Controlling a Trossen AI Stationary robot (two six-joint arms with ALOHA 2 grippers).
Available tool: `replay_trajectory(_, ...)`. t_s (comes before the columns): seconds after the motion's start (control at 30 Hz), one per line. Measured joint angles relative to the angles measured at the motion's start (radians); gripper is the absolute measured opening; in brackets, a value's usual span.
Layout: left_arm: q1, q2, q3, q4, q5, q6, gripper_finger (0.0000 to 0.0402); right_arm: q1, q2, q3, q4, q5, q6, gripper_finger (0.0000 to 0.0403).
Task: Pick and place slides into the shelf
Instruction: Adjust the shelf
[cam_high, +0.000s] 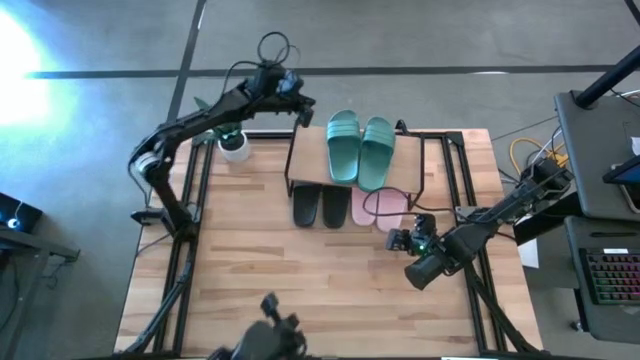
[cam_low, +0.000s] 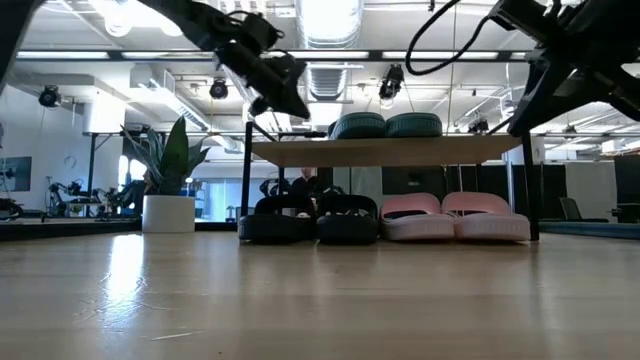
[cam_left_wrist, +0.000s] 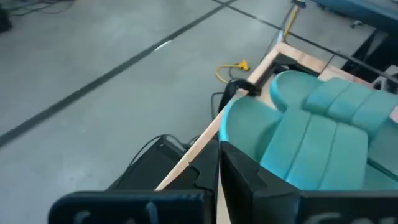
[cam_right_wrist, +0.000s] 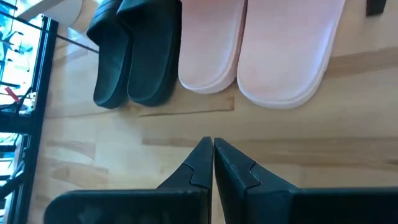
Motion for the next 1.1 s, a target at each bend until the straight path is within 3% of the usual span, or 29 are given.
replay_trajectory(0.13, 0.015, 0.121, 0.131, -0.059, -0.001, 0.056, 0.0000, 0.000, 0.000, 0.000, 0.001, -0.024, 0.015, 0.0008)
replay_trajectory(0.43, 0.010, 0.327, 0.388, -0.555, -0.047, 0.258, 0.0000, 0.000, 0.000, 0.000, 0.001, -0.041, 0.034, 0.0008)
replay_trajectory(1.1, -0.117, 0.319, 0.381, -0.669, -0.029, 0.287, 0.0000, 0.000, 0.000, -0.002, -0.010, -0.042, 0.006, 0.0008)
